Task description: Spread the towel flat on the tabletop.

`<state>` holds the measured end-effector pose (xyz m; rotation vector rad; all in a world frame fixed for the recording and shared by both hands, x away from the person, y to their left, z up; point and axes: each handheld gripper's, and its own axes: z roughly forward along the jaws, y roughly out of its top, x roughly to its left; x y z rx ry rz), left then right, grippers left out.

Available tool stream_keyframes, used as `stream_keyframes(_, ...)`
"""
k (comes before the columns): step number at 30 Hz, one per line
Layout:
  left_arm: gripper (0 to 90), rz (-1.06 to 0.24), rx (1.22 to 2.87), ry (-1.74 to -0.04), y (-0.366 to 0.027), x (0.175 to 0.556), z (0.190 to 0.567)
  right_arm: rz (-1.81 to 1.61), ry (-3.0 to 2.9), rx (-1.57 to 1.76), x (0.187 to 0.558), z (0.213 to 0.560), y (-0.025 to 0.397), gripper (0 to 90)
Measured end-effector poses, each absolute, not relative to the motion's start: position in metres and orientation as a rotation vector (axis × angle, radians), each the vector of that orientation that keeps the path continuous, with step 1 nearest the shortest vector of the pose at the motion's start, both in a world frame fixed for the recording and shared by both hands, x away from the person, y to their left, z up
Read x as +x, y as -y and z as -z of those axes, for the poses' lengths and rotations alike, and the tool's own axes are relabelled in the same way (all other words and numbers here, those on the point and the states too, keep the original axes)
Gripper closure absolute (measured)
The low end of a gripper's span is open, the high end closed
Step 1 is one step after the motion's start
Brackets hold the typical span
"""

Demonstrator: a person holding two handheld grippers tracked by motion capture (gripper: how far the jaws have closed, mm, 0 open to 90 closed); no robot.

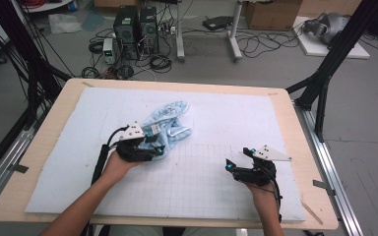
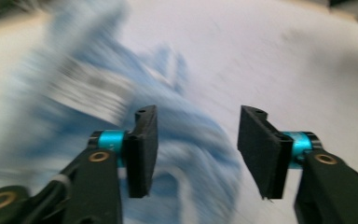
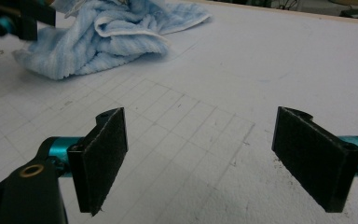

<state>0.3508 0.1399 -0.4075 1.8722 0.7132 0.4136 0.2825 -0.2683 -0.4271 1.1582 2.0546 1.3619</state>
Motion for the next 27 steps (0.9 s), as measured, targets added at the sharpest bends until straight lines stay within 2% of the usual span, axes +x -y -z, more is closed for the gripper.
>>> stream_keyframes(4,38.6,-0.521,1.785,-0.774,-0.15,0.367,0.389,-1.363,-2.056,1.156,0.283,0.427,0.268,17.2)
stream_keyframes(7,35.1,-0.496,1.811,-0.841,-0.152,0.386,0.393,-1.364,-2.058,1.155,0.283,0.427,0.268,17.2)
stream_keyframes(9,36.4,-0.46,1.855,-0.87,-0.149,0.394,0.402,-1.363,-2.059,1.153,0.284,0.427,0.268,17.2)
stream_keyframes(10,39.2,-0.431,1.881,-0.865,-0.148,0.397,0.406,-1.364,-2.058,1.153,0.283,0.427,0.268,17.2)
stream_keyframes(11,45.8,-0.403,1.899,-0.853,-0.146,0.398,0.41,-1.367,-2.058,1.154,0.283,0.427,0.268,17.2)
stream_keyframes(14,74.5,-0.364,1.955,-0.787,-0.137,0.394,0.413,-1.368,-2.051,1.154,0.284,0.427,0.269,17.2)
stream_keyframes(16,84.8,-0.363,1.956,-0.765,-0.133,0.391,0.412,-1.37,-2.05,1.158,0.284,0.427,0.269,17.2)
stream_keyframes(19,85.1,-0.306,1.953,-0.657,-0.119,0.373,0.408,-1.371,-2.046,1.157,0.284,0.426,0.269,17.2)
stream_keyframes(27,85.1,-0.152,1.935,-0.514,-0.091,0.335,0.417,-1.386,-2.016,1.16,0.283,0.421,0.268,17.2)
